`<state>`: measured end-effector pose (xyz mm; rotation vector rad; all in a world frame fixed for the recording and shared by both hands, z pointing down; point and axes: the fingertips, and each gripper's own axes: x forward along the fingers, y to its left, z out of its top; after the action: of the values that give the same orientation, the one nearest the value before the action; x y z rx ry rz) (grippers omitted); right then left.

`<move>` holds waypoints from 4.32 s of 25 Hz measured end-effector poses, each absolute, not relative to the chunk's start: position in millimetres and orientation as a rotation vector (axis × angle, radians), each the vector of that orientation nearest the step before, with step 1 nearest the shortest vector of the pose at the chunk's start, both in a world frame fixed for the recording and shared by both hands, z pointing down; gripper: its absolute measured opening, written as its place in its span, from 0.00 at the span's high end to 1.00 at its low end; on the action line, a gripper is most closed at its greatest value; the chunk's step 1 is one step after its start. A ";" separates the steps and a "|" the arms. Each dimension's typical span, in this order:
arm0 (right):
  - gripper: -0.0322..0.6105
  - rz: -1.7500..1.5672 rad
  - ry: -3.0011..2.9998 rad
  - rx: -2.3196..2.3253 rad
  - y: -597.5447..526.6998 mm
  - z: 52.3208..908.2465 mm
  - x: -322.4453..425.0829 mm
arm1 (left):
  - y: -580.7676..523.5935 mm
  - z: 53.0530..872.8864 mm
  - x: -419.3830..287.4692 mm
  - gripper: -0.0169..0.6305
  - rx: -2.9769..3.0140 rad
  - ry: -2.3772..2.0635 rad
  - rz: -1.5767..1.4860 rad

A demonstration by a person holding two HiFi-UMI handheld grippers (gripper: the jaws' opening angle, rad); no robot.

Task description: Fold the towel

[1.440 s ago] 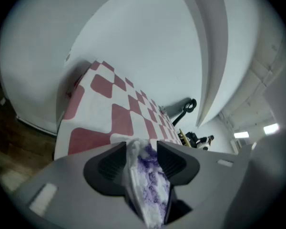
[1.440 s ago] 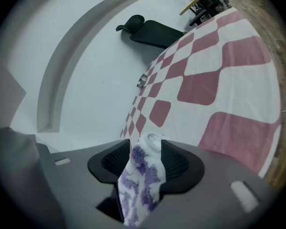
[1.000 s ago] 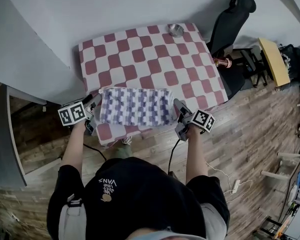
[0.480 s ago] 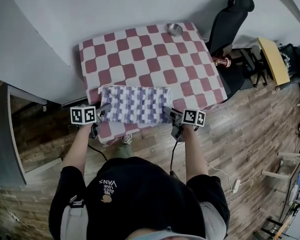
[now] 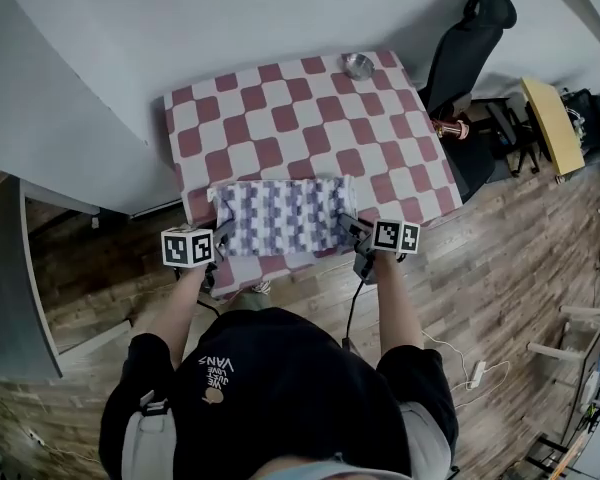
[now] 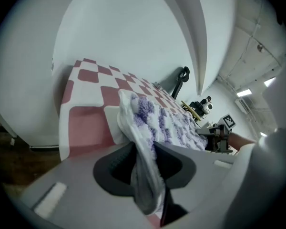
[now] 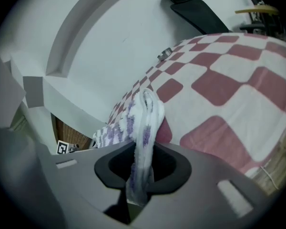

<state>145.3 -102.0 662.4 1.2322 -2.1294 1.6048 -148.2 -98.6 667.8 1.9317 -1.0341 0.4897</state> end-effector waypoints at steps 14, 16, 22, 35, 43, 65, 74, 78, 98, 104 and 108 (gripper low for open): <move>0.84 1.112 -2.129 1.283 -223.6 623.2 252.7 | -164.4 649.7 -46.0 0.81 1.917 -1.102 0.287; 0.84 1.079 -2.127 1.256 -238.1 622.1 272.9 | -165.3 653.8 -26.1 0.81 1.881 -1.096 0.273; 0.84 1.019 -2.097 1.179 -272.3 630.2 327.1 | -176.4 652.7 18.8 0.74 1.817 -1.127 0.210; 0.84 0.786 -2.117 1.114 -267.3 594.3 308.6 | -178.5 658.9 41.3 0.66 1.813 -1.149 0.262; 0.83 0.845 -2.273 0.940 -227.7 561.5 204.4 | -181.9 623.8 21.6 0.61 1.948 -1.160 0.265; 0.53 0.534 -2.156 0.673 -145.0 637.8 43.9 | -146.9 619.4 -23.8 0.61 1.918 -1.144 0.148; 0.55 0.608 -2.508 0.814 -148.6 556.8 65.0 | -141.3 603.5 -37.7 0.61 1.897 -1.217 0.067; 0.55 0.558 -2.450 0.842 -154.9 573.4 90.7 | -135.9 602.4 -28.4 0.61 1.890 -1.225 0.053; 0.54 0.396 -2.598 0.509 -103.7 575.6 78.3 | -98.0 540.9 -5.1 0.61 1.853 -1.569 -0.127; 0.63 0.336 -2.687 0.840 -118.2 508.4 134.1 | -92.9 507.1 6.2 0.61 2.018 -1.625 -0.067; 0.90 0.214 -2.630 1.073 -110.1 479.8 169.5 | -75.4 481.4 16.6 0.63 2.171 -1.648 -0.001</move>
<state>169.5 -110.1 479.8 1.0727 -2.6303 0.2142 16.6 -75.4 481.4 2.1707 -1.6484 -0.0013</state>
